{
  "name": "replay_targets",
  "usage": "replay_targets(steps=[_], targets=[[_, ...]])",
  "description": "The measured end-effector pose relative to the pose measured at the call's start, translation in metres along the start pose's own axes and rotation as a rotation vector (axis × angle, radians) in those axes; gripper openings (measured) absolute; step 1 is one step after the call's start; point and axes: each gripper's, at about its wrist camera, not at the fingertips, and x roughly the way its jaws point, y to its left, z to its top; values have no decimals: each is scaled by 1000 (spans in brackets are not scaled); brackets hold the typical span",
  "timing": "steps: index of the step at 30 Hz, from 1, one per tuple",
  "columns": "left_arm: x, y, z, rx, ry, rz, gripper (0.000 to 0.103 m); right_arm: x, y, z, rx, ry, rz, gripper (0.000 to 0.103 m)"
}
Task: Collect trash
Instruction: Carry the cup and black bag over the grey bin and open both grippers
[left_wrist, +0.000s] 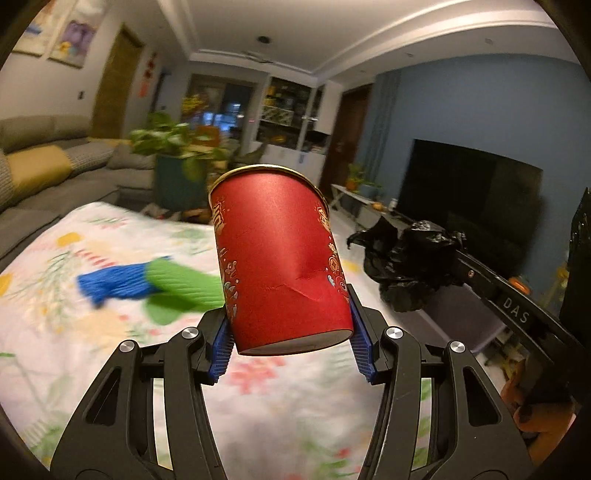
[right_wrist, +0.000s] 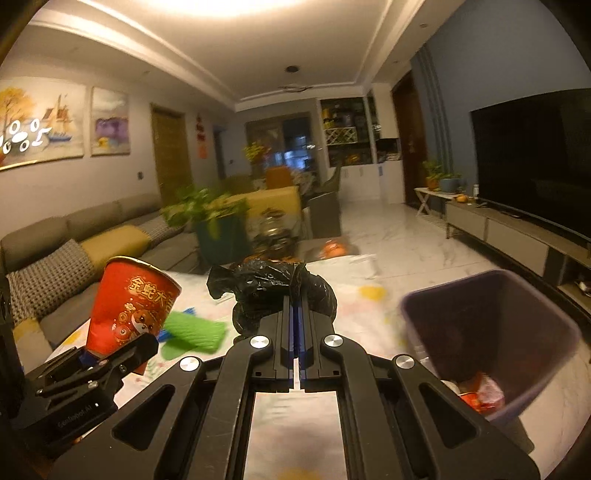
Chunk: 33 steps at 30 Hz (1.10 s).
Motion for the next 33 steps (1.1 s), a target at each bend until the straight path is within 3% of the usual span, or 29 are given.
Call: replay_targets(steps=[8,17,24,33], targets=[[32,-80,3,82,-7,-141,53,-27,-75,5,79,-54,-146,3],[79,-154,-3,162,39,-279,53,-40,-142,7,162,-78,-283,3],[113,-181,-8,173,68,-354,54,-37,-163,0,193,-81,-316,3],[134,-181,-10,189,62,-408,56,-33,-170,-8,210,-100,-316,3]])
